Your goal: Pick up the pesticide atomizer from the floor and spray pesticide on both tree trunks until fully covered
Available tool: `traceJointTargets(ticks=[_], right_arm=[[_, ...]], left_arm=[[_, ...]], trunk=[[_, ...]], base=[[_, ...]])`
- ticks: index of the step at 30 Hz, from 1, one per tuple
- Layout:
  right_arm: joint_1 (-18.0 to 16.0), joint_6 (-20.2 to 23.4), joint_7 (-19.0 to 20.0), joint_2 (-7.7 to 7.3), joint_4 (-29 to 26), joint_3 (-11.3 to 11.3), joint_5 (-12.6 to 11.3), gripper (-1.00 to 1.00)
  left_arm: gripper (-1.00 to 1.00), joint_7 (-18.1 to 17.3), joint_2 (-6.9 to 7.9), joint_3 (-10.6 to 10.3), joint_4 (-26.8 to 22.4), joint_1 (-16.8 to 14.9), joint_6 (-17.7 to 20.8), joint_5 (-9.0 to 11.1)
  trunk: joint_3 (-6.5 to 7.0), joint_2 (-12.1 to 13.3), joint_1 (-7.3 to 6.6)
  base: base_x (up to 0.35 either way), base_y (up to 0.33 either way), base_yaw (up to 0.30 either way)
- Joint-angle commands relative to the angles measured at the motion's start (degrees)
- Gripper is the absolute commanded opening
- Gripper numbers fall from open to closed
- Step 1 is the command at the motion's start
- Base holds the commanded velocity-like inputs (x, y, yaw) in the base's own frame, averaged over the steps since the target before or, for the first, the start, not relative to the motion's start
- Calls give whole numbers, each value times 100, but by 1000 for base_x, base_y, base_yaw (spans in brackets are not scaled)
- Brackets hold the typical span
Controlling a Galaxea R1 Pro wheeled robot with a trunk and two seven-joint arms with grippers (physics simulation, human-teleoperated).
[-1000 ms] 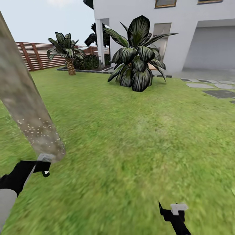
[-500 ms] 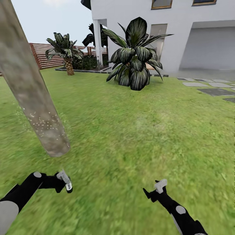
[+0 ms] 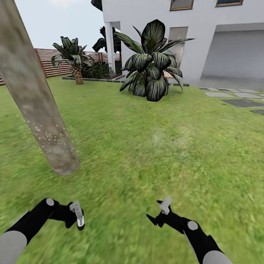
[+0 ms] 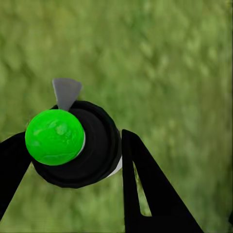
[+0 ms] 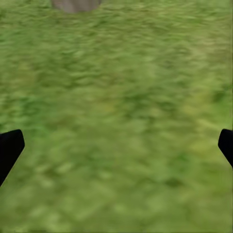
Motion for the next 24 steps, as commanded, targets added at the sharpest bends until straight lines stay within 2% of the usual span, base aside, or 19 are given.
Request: traceJointTargets(ticks=[1, 4, 11, 17, 18, 22, 24], right_arm=[[0, 0, -4, 33, 3, -33, -8, 100], [-1, 0, -2, 76, 6, -102, 10, 100], [-8, 0, 2, 102, -6, 125, 226, 100], [-10, 0, 110, 113, -54, 319, 231, 100], [-11, 0, 548, 114, -61, 1229, 231, 100], [-16, 8, 723, 121, -115, 1232, 224, 100], [-18, 9, 737, 123, -123, 1232, 222, 100]], left_arm=[[-100, -16, -33, 12, 25, 33, -12, 33], [-100, -35, -131, 18, 46, 81, -21, 87], [-100, -221, -360, -183, 56, 34, -15, -117], [-100, -412, -556, -377, 29, 31, -15, -202], [-100, -545, -595, -633, 13, 31, -15, -246], [-100, -746, -790, -630, -12, 23, -8, -751], [-100, -758, -870, -629, -13, 22, -6, -838]], trunk=[[0, 0, 0], [0, 0, 0], [0, 0, 0], [0, 0, 0], [0, 0, 0], [0, 0, 0], [0, 0, 0]], base=[[0, 0, 0], [0, 0, 0], [0, 0, 0], [0, 0, 0], [0, 0, 0], [0, 0, 0], [0, 0, 0]])
